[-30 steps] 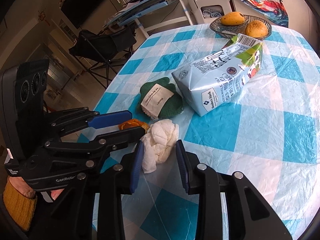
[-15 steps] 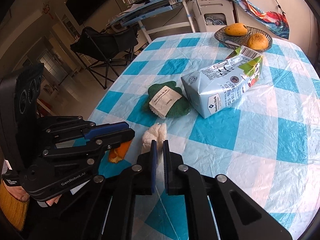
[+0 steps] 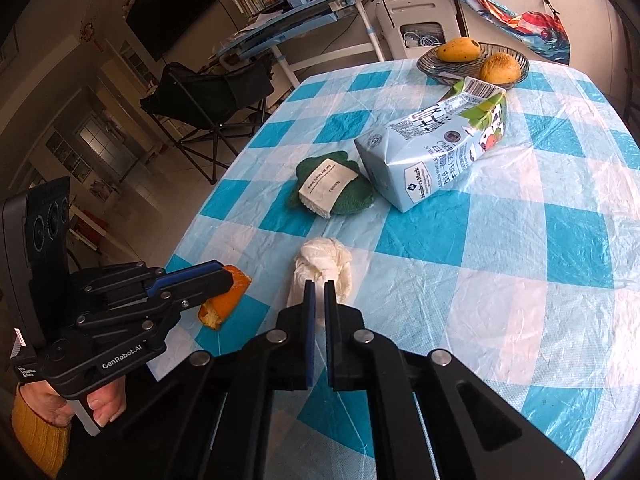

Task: Collect trash
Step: 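Grasp the small orange peel with the left gripper while the right grasps the white tissue, then carry peel and tissue to the yellow bin and open both grippers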

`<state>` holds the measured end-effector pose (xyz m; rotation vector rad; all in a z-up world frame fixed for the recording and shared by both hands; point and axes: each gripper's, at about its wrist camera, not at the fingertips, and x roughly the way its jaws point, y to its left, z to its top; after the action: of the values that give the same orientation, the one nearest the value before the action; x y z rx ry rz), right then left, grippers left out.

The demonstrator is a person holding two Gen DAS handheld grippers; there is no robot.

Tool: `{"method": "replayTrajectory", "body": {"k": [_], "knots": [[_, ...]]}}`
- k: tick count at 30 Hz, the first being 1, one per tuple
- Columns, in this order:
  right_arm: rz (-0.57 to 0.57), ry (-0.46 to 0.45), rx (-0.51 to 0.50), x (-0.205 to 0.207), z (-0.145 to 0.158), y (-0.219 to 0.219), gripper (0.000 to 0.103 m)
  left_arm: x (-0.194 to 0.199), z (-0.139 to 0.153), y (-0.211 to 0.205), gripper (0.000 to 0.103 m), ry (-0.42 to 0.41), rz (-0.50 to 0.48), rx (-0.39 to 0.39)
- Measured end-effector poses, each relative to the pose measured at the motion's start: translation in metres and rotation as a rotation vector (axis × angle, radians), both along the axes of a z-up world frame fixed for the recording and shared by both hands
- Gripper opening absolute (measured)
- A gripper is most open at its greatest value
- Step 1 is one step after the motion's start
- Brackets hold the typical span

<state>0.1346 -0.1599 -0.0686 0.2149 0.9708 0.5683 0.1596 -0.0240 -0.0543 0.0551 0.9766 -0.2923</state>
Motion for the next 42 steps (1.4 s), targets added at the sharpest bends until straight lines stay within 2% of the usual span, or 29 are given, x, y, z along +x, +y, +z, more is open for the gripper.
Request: {"method": "replayTrajectory", "body": {"k": [1, 2, 3, 9, 10, 11, 12, 13, 14, 15, 20, 25, 28, 35, 42], "knots": [[-0.008, -0.005, -0.004, -0.001, -0.001, -0.001, 0.033, 0.001, -0.001, -0.001, 0.039, -0.003, 0.011, 0.017], [-0.022, -0.022, -0.013, -0.001, 0.0, 0.0, 0.062, 0.001, -0.002, -0.001, 0.051, -0.014, 0.024, 0.03], [-0.031, -0.041, -0.019, -0.001, 0.001, 0.001, 0.068, 0.002, -0.002, -0.002, 0.053, -0.02, 0.03, 0.038], [-0.004, -0.075, -0.074, 0.005, -0.003, 0.018, 0.066, 0.011, -0.013, -0.002, 0.053, 0.022, 0.051, 0.089], [0.009, -0.085, -0.084, 0.004, -0.002, 0.019, 0.06, 0.01, -0.013, -0.003, 0.053, 0.011, 0.047, 0.098], [0.023, -0.084, -0.112, 0.004, -0.003, 0.024, 0.046, 0.01, -0.014, -0.006, 0.053, 0.011, 0.037, 0.108], [0.027, -0.09, -0.134, 0.003, -0.004, 0.026, 0.033, 0.008, -0.014, -0.008, 0.045, 0.008, 0.02, 0.115], [0.036, -0.088, -0.134, 0.002, -0.004, 0.027, 0.029, 0.007, -0.014, -0.011, 0.039, 0.005, 0.002, 0.117], [0.044, -0.089, -0.136, 0.002, -0.004, 0.027, 0.027, 0.006, -0.013, -0.014, 0.027, 0.007, -0.012, 0.119], [0.046, -0.095, -0.138, 0.0, -0.004, 0.027, 0.025, 0.006, -0.012, -0.015, 0.02, 0.011, -0.023, 0.119], [0.027, -0.077, -0.077, -0.003, 0.002, 0.014, 0.022, 0.0, -0.002, -0.011, 0.018, 0.006, -0.01, 0.063], [0.033, -0.095, -0.031, -0.018, 0.018, 0.005, 0.022, -0.022, 0.013, 0.009, 0.018, -0.021, 0.066, -0.115], [0.056, -0.098, -0.007, -0.034, 0.024, 0.002, 0.022, -0.041, 0.017, 0.013, 0.018, -0.044, 0.083, -0.17], [0.084, -0.038, 0.022, -0.09, 0.012, -0.002, 0.022, -0.077, 0.017, -0.001, 0.018, -0.066, 0.049, -0.16], [0.075, 0.048, 0.021, -0.144, -0.01, -0.014, 0.023, -0.112, 0.011, -0.015, 0.018, -0.053, 0.013, -0.142]]}}
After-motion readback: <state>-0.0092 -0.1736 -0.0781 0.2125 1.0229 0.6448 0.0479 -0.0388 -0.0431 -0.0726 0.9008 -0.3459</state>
